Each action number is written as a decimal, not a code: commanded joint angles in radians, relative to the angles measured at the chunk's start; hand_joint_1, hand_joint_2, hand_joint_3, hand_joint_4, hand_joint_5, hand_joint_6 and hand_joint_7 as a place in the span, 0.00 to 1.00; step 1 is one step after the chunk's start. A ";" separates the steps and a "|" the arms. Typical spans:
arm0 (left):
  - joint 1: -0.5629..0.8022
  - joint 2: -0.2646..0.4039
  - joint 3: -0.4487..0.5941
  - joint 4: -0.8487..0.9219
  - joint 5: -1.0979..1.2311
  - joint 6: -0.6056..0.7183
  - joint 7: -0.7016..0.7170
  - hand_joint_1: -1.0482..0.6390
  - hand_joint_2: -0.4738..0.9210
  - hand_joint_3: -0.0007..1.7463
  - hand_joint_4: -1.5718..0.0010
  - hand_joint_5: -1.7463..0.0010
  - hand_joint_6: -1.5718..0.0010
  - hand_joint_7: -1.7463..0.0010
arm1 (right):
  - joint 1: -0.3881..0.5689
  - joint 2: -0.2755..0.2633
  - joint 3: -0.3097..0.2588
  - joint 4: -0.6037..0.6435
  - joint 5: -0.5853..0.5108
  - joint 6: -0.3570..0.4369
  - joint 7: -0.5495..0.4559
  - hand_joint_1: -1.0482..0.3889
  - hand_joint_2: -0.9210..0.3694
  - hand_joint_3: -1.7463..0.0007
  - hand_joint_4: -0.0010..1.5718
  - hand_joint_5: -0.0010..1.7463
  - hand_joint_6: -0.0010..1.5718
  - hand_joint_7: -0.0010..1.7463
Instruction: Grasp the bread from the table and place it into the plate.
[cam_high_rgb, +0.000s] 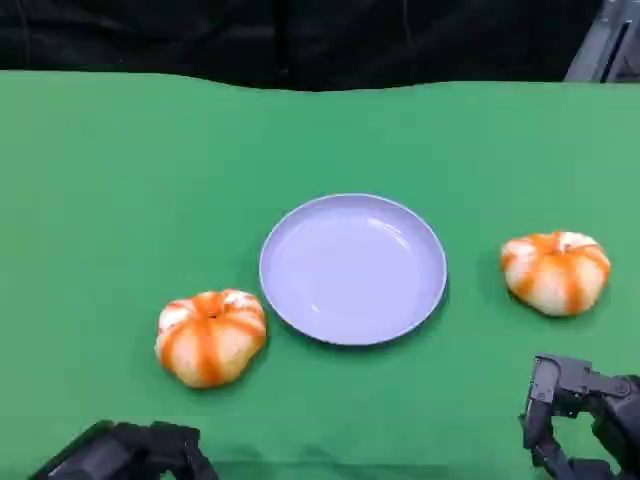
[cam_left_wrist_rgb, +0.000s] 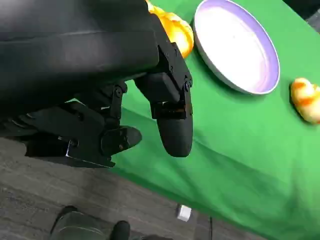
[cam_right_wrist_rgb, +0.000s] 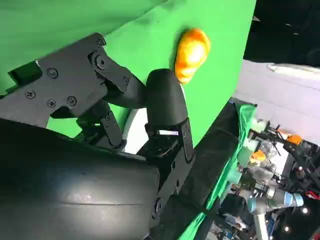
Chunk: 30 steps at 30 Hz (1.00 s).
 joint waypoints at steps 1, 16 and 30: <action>-0.002 0.020 0.000 0.004 0.012 -0.009 0.013 0.71 1.00 0.28 0.56 0.17 0.47 0.50 | 0.001 -0.018 -0.004 -0.003 0.011 -0.002 -0.001 0.66 0.26 0.34 0.52 1.00 0.45 0.95; -0.004 0.026 -0.004 0.002 0.021 -0.010 0.017 0.71 1.00 0.28 0.56 0.18 0.46 0.51 | 0.005 -0.017 -0.005 -0.012 0.007 0.008 -0.006 0.65 0.27 0.33 0.51 1.00 0.46 0.95; 0.010 -0.034 0.029 -0.001 0.065 -0.140 0.165 0.54 1.00 0.17 0.69 0.66 0.60 0.84 | -0.004 -0.016 0.000 -0.001 0.004 0.002 -0.003 0.63 0.26 0.34 0.51 1.00 0.45 0.95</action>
